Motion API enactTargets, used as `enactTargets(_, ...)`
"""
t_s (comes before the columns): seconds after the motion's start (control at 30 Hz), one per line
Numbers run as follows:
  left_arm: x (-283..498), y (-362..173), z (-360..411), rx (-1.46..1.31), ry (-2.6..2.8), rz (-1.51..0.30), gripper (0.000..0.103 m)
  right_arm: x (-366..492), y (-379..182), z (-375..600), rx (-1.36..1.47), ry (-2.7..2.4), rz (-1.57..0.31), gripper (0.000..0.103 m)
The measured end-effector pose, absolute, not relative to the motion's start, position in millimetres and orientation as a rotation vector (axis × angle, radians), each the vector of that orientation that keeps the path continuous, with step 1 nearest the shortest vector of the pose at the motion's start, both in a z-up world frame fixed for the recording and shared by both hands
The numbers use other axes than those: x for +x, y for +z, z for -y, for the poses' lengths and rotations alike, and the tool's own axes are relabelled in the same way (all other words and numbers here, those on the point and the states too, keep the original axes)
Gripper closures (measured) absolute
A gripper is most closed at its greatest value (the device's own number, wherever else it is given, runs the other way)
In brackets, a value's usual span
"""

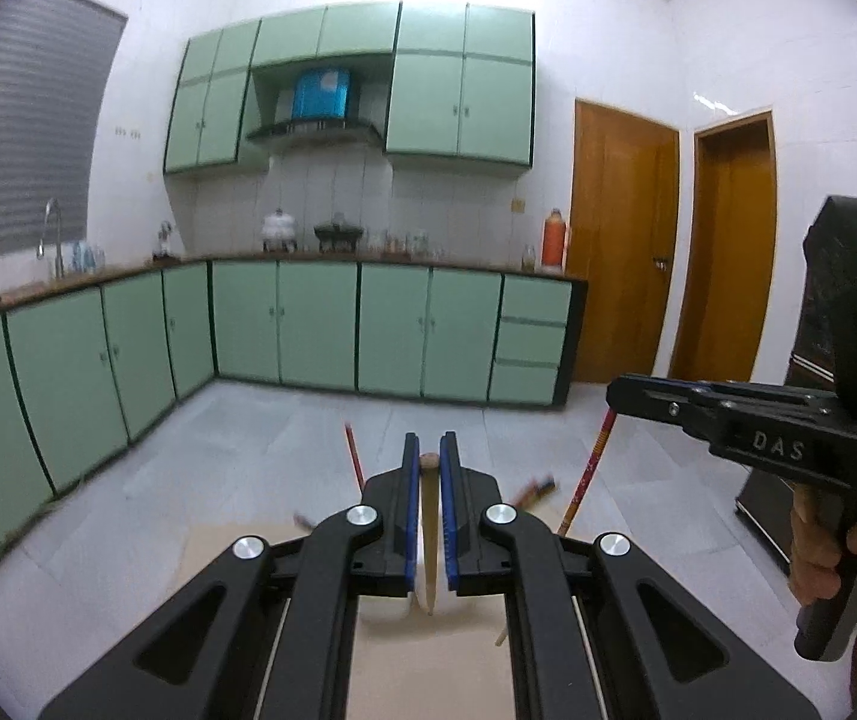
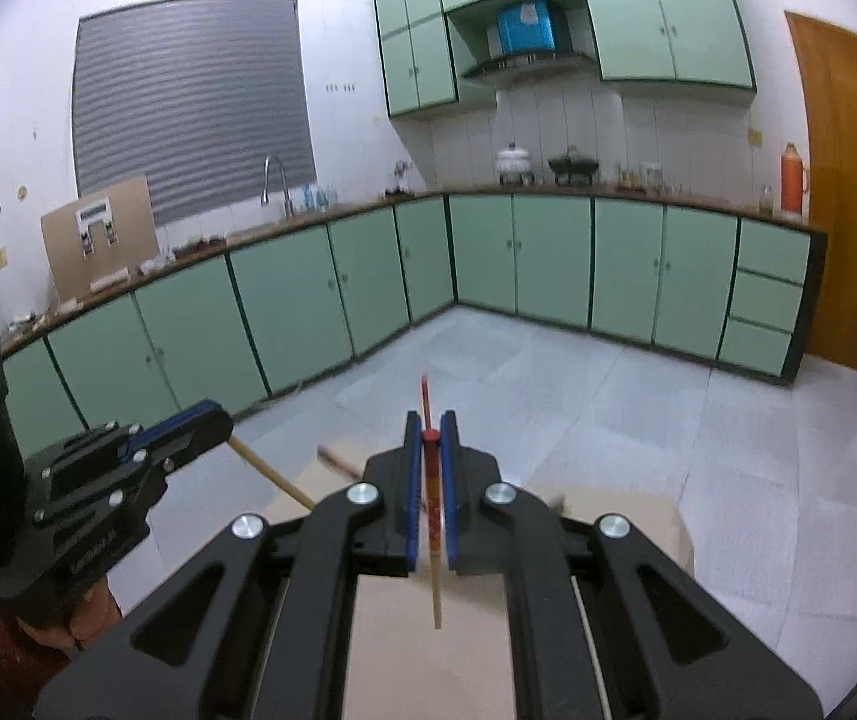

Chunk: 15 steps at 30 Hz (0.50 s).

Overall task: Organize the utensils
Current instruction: 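Lift both chopsticks and carry them over the white holder, then drop both chopsticks into the holder and open both tools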

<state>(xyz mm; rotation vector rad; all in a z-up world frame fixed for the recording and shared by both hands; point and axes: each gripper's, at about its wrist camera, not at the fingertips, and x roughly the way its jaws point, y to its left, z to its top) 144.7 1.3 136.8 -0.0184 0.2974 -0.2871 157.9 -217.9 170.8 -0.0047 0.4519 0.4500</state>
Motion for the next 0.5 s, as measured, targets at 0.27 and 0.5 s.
enactTargets(0.27, 188.9, 159.5, 8.8, 0.019, -0.239, -0.24, 0.096, 215.1, 203.0, 220.0, -0.007, 0.377, -0.355, 0.098)
enactTargets(0.5, 237.6, 132.6, 21.2, 0.036, -0.215, -0.293, 0.096, 264.9, 162.1, 222.2, 0.008, 0.336, -0.425, 0.098)
